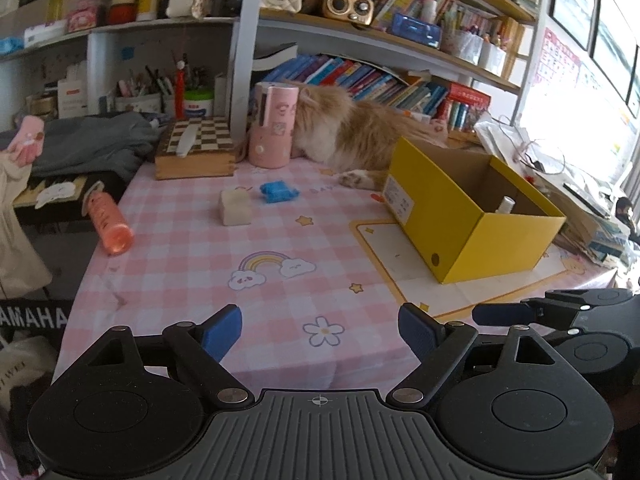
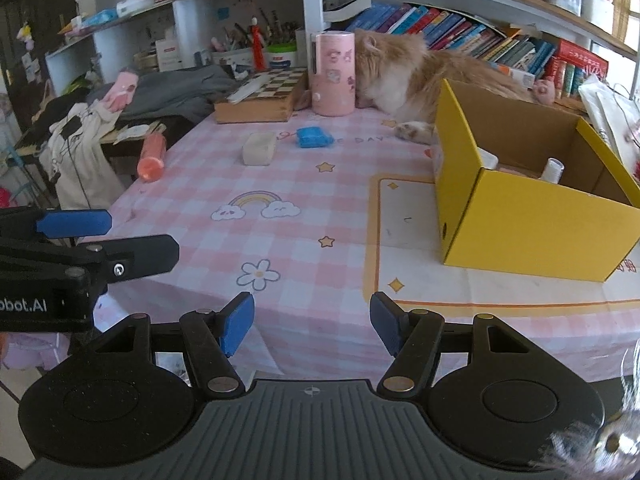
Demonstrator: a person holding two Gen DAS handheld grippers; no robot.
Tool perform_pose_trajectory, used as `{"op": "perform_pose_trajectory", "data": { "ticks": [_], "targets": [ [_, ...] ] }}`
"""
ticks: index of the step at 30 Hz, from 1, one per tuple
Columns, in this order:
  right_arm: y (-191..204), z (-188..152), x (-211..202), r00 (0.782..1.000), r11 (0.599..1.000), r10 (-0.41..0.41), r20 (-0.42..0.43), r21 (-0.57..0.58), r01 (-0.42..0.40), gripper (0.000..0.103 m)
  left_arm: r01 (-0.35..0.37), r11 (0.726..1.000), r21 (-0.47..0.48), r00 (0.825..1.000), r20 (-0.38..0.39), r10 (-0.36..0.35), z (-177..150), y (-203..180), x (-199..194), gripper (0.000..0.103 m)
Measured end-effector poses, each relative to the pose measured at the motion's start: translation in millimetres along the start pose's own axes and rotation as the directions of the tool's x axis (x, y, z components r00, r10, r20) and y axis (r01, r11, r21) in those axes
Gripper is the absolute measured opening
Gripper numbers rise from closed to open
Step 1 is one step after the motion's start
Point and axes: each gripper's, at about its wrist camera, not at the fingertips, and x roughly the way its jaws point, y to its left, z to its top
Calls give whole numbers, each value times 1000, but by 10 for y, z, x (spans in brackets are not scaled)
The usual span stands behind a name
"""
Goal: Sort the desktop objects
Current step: 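Move both open grippers back over the table toward the remaining items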
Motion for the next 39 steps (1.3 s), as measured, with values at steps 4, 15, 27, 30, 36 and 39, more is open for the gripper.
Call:
{"op": "perform_pose_trajectory", "data": {
  "ticks": [4, 15, 27, 30, 36, 39],
  "targets": [
    [-3, 13, 44, 1000, 1000, 7, -5, -13, -7, 62, -4, 1000, -18, 1000, -17, 4, 14, 20, 64, 88],
    [-88, 245, 311, 999, 999, 43, -10, -13, -44, 62, -49, 999, -6, 998, -31, 48, 144, 81, 288, 88],
    [-217, 634, 723, 997, 996, 82, -10, -41, -83, 62, -110, 993, -46, 994, -31, 109, 417, 247, 644, 88],
    [-264, 739, 824, 996, 995, 87, 3, -42, -86, 62, -125, 991, -40, 992, -22, 124, 517, 271, 736, 88],
    [-335, 903, 994, 995, 994, 99, 9, -54, -98, 62, -152, 987, -51, 988, -13, 151, 683, 334, 908, 88],
    [-370, 965, 1063, 994, 993, 106, 9, -58, -105, 62, -162, 985, -51, 987, -14, 161, 739, 348, 984, 88]
  ]
}}
